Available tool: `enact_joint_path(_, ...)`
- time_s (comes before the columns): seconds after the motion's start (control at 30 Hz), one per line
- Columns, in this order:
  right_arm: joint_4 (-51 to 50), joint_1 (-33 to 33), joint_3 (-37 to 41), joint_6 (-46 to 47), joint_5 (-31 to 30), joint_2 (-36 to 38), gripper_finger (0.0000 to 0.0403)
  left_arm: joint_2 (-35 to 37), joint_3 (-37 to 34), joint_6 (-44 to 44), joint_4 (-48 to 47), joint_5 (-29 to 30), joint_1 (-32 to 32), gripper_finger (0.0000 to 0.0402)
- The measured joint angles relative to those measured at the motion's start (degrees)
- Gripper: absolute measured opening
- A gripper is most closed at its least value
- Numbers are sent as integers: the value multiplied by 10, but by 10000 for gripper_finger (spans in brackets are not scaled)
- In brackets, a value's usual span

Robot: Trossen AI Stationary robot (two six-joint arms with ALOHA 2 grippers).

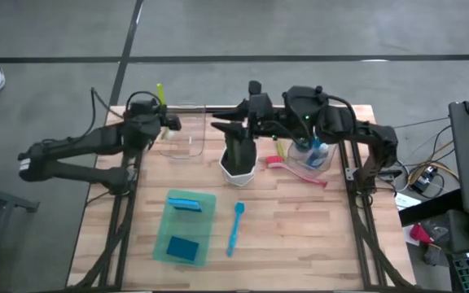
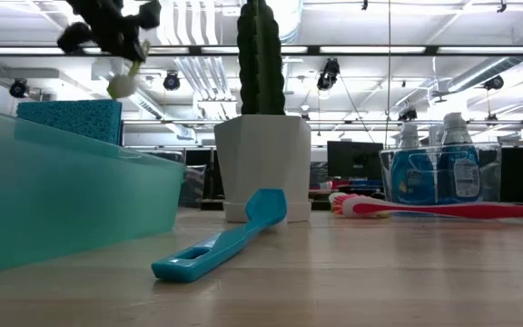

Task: Pick & Place Kitchen Sink Supplies
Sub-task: Put the light green dishwashing brush into the left transparent bin, then put the blue dishwashing brush into the left transparent bin

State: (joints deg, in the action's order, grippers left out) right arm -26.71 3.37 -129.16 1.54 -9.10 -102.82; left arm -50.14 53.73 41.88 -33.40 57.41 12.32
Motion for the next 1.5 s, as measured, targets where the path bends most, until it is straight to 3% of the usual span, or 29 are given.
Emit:
enact_joint_path(0.17, -58, -11, 0, -35, 0, 15, 87, -29, -13, 21, 4, -87, 103, 25)
enact_joint_path(0.33, -88, -31, 0, -49, 0, 34, 77, -75, -21, 23, 35, -214, 194, 31)
enact_joint_path(0.63, -118, -55, 0, -56, 1, 48, 60, -175, -44, 17, 47, -333, 265, 24)
enact_joint_path(1.2, -171, -72, 0, -82, 1, 50, 56, -303, -44, -9, 24, -388, 274, 29)
enact_joint_path(1.5, -195, -82, 0, -91, 1, 50, 56, -271, -39, 3, 14, -415, 274, 23)
